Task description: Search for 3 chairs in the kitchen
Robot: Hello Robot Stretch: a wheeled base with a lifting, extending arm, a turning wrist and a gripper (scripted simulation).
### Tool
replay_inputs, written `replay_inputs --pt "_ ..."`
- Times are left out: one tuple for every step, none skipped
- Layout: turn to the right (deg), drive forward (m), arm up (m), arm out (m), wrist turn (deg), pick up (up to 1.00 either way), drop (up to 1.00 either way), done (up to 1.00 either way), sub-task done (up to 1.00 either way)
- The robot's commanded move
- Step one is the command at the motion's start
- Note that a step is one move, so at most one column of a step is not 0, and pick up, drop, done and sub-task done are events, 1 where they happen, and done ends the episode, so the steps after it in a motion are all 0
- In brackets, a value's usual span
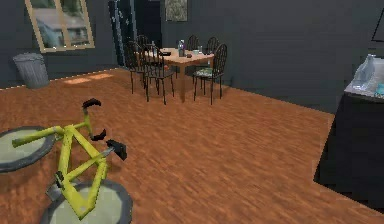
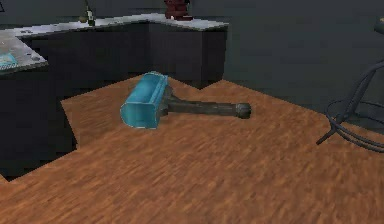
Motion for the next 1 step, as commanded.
replay_inputs --pt "-3.0 0.00 0.00 0.00 0.0 0.00 0.00 0.00 0.00"
